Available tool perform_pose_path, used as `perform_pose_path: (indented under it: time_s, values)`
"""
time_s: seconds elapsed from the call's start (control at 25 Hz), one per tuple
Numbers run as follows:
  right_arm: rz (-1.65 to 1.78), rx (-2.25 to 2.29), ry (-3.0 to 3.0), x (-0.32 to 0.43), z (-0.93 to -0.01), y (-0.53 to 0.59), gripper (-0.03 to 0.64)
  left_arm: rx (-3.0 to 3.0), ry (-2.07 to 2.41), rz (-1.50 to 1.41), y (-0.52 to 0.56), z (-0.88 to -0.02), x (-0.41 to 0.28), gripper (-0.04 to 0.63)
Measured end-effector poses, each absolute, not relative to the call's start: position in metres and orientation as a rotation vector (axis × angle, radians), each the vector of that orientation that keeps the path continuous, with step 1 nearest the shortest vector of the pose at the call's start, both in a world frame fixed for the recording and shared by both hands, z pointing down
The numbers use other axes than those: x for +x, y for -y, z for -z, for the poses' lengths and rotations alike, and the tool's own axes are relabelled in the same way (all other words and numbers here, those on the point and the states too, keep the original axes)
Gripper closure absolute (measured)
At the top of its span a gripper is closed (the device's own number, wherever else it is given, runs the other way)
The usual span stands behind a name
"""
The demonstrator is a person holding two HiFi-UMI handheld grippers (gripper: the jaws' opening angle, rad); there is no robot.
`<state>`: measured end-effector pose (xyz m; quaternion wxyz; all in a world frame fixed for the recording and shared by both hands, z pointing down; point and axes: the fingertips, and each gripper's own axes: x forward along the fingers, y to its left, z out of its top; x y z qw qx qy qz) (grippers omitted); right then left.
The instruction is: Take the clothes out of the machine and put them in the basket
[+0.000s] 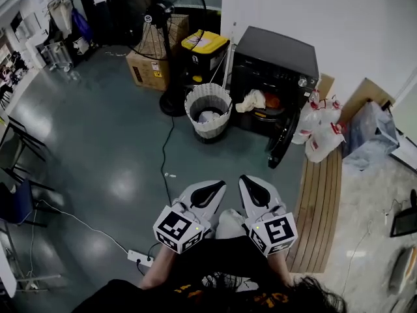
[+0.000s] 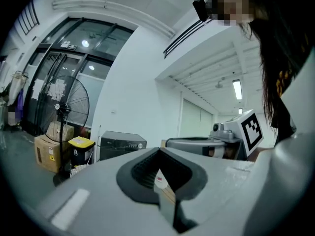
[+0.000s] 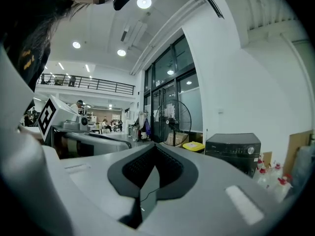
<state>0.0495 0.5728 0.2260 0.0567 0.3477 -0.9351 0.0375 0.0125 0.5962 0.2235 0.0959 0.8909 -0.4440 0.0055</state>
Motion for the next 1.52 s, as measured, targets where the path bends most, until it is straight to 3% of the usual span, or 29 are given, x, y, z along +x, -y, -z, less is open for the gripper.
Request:
perform_pose_path:
  time_s: [0.56, 1.52]
  values:
    - [-0.216, 1.094, 2.79, 0.059, -0.254, -0.532, 0.597, 2.617, 1.227, -0.064, -0.558, -0.247, 0.023, 0.595]
    - [-0.314, 1.072, 2.843, 0.058, -0.25, -0.252, 0.597, 2.567, 1.271, -0.171, -0.291, -0.239, 0.009, 0.595]
